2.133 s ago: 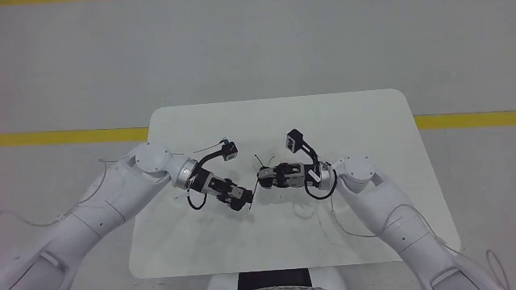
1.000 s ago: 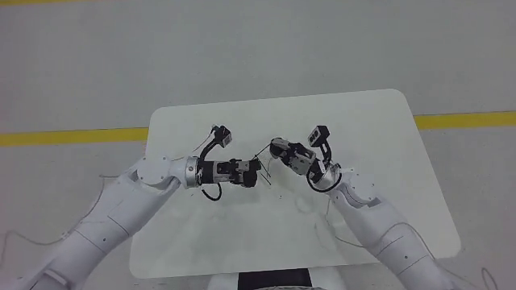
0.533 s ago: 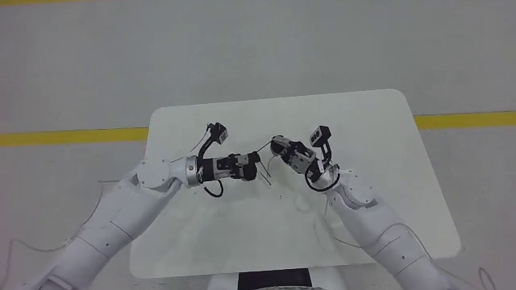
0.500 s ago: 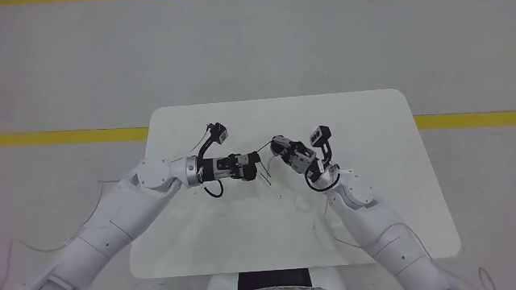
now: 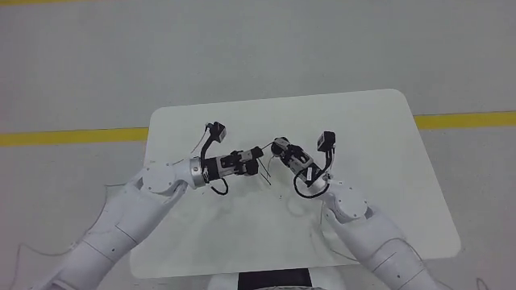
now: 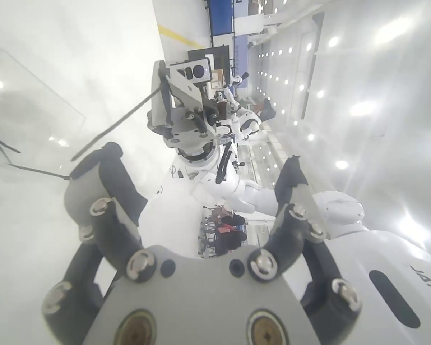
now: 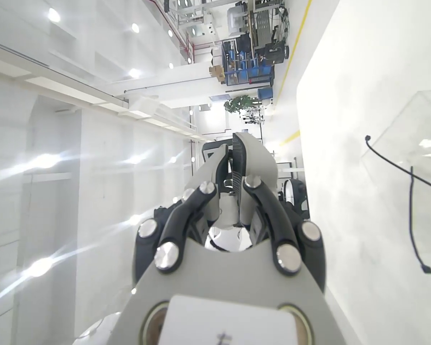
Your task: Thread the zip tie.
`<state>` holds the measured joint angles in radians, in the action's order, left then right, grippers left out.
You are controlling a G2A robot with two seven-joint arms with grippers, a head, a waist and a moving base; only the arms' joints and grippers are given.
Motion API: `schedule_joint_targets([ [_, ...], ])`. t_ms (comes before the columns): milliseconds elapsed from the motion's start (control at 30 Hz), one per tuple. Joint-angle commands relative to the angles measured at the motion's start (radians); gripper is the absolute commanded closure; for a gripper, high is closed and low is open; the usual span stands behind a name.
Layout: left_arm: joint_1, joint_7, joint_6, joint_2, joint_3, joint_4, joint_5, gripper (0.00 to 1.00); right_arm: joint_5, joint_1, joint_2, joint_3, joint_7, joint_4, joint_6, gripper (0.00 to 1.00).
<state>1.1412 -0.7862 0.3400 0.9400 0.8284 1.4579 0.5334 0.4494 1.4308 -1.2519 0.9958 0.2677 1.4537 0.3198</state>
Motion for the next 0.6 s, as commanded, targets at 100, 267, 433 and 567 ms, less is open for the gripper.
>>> schedule_joint_targets([
  [100,0.000,0.000,0.000,0.000,0.000,0.000,0.000,0.00,0.000,0.000,0.000,0.001,0.001,0.000,0.001,1.00],
  [267,0.000,0.000,0.000,0.000,0.000,0.000,0.000,0.00,0.000,0.000,0.000,0.001,0.001,0.000,0.001,1.00],
  [433,0.008,0.030,0.000,0.003,0.000,0.008,0.013,0.00,0.010,0.003,-0.001,0.002,-0.002,0.006,0.001,1.00],
  [567,0.014,0.072,0.000,0.008,0.012,0.011,0.008,0.00,0.056,0.024,-0.005,0.013,-0.013,0.022,0.020,1.00],
])
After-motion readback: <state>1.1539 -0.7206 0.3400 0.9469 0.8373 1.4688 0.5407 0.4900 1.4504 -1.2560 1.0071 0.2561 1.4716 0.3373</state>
